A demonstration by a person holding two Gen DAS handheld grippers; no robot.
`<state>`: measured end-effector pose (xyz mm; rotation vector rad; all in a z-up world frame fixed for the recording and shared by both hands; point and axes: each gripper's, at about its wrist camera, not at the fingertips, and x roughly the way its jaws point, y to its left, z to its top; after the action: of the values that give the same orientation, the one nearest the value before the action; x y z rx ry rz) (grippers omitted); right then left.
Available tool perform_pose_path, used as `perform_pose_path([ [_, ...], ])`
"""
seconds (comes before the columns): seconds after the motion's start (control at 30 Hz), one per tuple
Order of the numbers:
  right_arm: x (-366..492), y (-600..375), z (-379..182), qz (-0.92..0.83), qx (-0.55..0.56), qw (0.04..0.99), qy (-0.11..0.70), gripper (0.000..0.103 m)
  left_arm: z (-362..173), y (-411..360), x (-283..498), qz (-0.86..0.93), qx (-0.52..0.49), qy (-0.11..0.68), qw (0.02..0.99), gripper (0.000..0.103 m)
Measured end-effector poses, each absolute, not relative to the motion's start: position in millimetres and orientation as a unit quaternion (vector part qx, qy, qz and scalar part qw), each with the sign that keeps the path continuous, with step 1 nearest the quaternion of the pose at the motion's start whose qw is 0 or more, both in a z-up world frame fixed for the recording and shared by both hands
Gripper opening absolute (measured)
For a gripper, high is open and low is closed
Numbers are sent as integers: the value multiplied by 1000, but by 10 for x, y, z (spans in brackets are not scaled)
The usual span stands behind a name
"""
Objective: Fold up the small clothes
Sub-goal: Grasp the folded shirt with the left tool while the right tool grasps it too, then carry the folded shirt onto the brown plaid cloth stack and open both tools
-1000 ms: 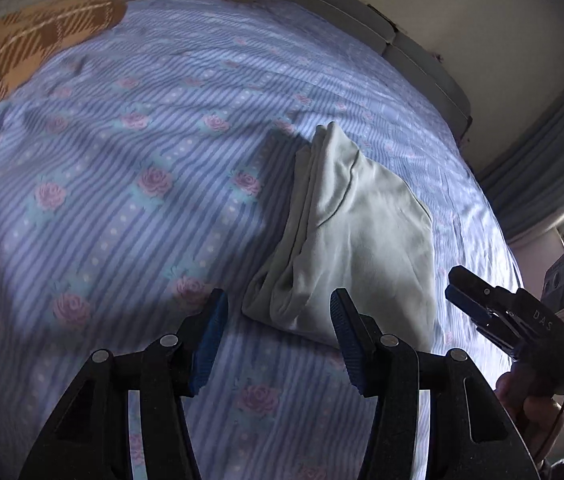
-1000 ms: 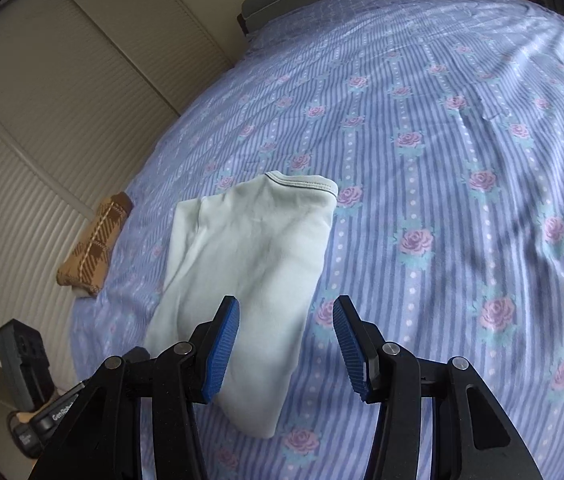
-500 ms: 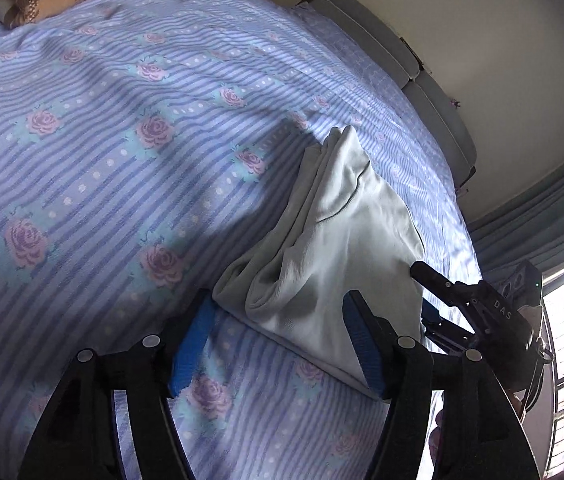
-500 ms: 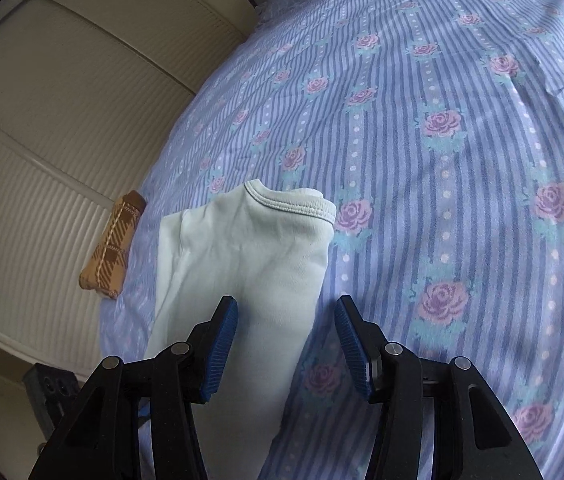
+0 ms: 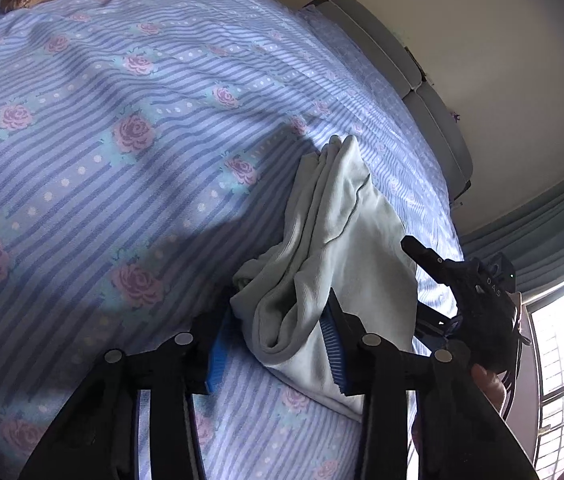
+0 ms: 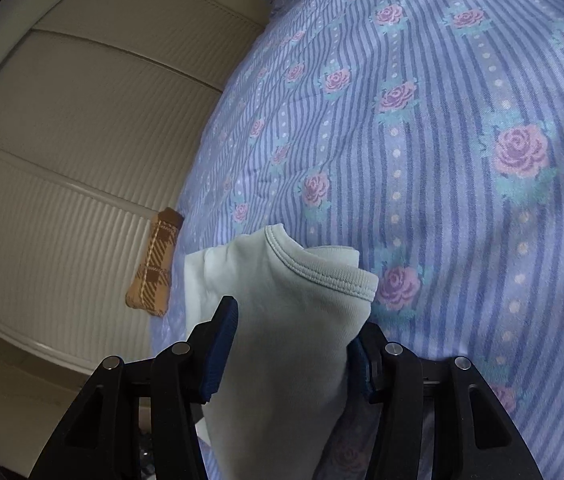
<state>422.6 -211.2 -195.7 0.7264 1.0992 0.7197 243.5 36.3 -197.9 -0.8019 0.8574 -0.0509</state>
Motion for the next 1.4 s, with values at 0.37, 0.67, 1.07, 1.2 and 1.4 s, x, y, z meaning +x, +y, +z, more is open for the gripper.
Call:
perform_pose_path([
  [0.37,4105,-2080,-1906,298,344,740,495,13,-1834,408,2419,-56,-378,403,832,18],
  [0.67,3989,-1823,-1492,291,329,761,478,12,-1537,705,2370,-69,-379,390,836,16],
  [1.07,4091,-656,-672,343,288,774,447,12,-827,1844,2235,-60,-374,335,863,16],
  [1.2,4265,43,-343,377,274,772,433,12,-476,2479,2321,-42,-360,306,880,16],
  [1.4,4675,1268,30,429,260,760,413,12,-33,3541,2517,-11,-334,282,900,17],
])
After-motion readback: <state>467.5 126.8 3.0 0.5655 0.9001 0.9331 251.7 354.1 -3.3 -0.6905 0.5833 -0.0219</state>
